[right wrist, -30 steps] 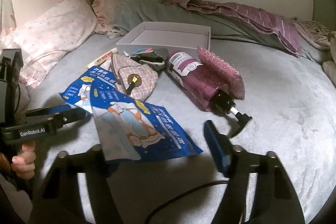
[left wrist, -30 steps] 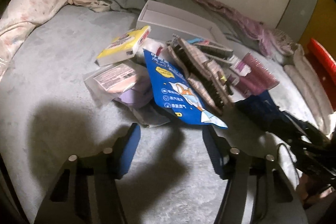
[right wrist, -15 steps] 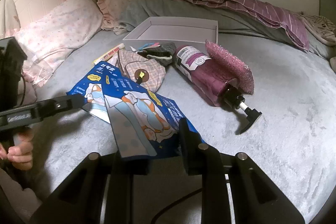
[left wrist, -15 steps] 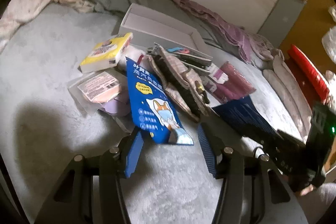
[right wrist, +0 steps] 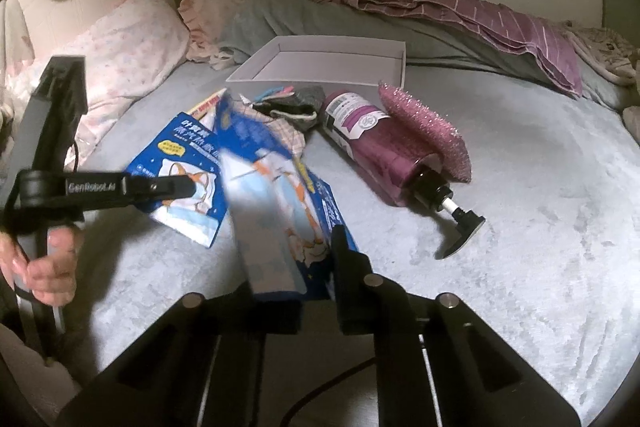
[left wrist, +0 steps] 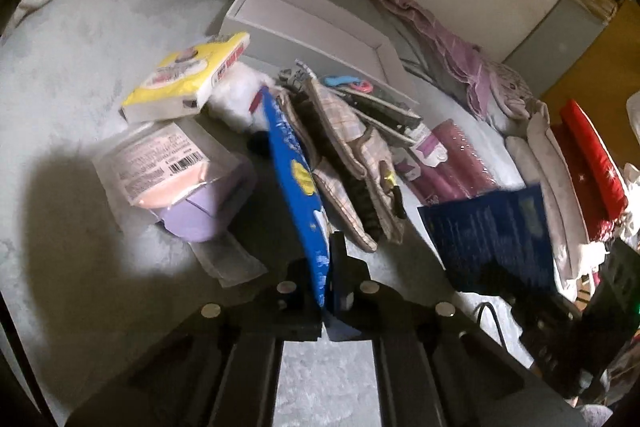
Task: Organize soft objects
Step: 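Carry both blue packets over the white box and open both grippers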
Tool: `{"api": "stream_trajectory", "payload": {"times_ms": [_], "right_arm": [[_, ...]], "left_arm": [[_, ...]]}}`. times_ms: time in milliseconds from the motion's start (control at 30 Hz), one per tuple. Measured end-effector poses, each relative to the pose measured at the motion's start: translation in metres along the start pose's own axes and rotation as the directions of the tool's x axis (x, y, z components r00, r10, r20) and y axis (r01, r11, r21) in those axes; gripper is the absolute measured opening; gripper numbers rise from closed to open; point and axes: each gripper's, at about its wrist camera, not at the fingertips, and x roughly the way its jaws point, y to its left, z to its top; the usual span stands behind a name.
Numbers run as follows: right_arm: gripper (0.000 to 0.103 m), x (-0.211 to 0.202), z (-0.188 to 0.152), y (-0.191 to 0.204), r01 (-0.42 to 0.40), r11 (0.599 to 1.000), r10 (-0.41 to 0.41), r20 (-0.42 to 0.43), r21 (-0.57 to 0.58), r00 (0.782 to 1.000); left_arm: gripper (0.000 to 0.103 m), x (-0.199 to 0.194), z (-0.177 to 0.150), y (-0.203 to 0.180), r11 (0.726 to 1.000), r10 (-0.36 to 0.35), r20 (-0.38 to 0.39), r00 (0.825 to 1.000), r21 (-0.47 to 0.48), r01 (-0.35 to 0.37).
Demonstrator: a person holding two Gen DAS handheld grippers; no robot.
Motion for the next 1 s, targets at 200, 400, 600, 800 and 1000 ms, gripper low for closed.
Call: {"api": "stream_trajectory", "payload": {"times_ms": [200,400,600,800,1000], "right_arm": [[0.006,-0.01,0.018,0.0,-0.041,0.999,0.041,-0.005,0.003,0.999],[0.006,-0.013,0.044,0.001,-0.083,0.997,0.083,-0.043,0.012,0.996],[0.006,-0.009,0.085,-0.008,-0.098,0.986,0.112,-0.095,0.134,0.989],[0.006,-0.008,0.132,-0.028,-0.118,0.932,0.151,-0.07,0.341,0.986],[0.006,0.002,0.176,-0.051,-0.17,0.793,0.216,-0.009,0.585,0.976]], "left_arm": [[0.001,-0.018,0.007,-0.003,0.998,0.043,-0.016,0.999,0.042,-0.043],[0.0,-0.027,0.024,-0.012,0.991,0.116,-0.06,0.991,0.072,-0.111],[0.0,-0.033,0.053,-0.04,0.973,0.187,-0.055,0.981,0.146,-0.177],[0.0,-0.038,0.09,-0.062,0.976,0.163,-0.038,0.986,0.154,-0.155],[0.0,-0.042,0.137,-0.08,0.981,0.119,-0.022,0.993,0.158,-0.114]]}}
